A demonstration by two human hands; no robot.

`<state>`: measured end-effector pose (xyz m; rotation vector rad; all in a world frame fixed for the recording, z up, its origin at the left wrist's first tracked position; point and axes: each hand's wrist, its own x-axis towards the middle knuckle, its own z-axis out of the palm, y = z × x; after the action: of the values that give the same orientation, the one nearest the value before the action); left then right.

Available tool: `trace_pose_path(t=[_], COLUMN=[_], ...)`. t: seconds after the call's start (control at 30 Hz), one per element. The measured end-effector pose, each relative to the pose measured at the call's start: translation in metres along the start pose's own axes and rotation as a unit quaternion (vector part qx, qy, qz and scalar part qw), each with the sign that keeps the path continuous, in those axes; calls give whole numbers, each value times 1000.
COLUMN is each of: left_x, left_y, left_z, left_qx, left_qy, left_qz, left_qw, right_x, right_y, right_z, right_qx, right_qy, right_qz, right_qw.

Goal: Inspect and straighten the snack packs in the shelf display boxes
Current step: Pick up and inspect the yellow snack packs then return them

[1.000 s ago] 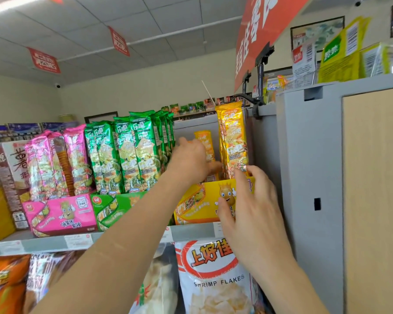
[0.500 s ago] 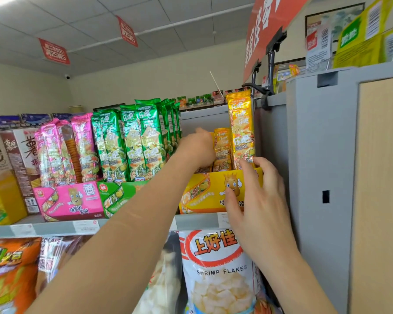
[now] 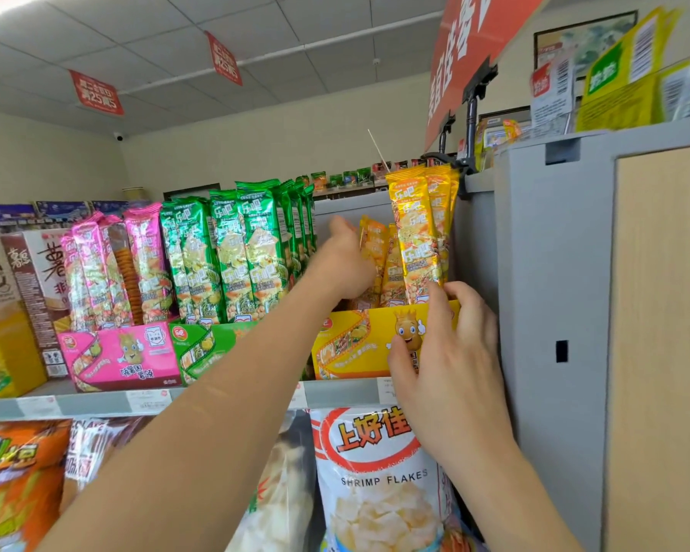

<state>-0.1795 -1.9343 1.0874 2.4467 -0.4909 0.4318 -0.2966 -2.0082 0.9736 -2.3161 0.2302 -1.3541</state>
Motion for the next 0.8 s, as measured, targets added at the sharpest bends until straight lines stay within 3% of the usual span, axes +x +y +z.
trace_pose_path(t=[0.1,0.2,0.33,0.47,0.57,0.67,0.8], left_x=[-11,-24,-54,-88,-108,-125,-139], left_y=[3,8,13,8,-1,-11,-35], left_z=[-3,-12,-29,-42,-47,-48,-50], left_qx=[-15,-53,-198,-376,-443,-514,-537], left_qy=[147,273,350,363,357,306,234], left_qz=[88,163,234,246,233,197,155], left_qw=[985,947,885,816,789,777,796], right_x=[0,0,-2,-5,-6,-9,-38], right_y=[-2,-2,-3,-12,-25,-38,-33], right_z=[0,1,-1,-8,-16,-21,-17], right_qx=[-8,-4,16,91,142,174,290], right_qy=[10,6,10,57,65,42,-57], right_qz=[6,7,-17,-75,-123,-159,-145], right_qw=[1000,1000,1000,991,980,971,944])
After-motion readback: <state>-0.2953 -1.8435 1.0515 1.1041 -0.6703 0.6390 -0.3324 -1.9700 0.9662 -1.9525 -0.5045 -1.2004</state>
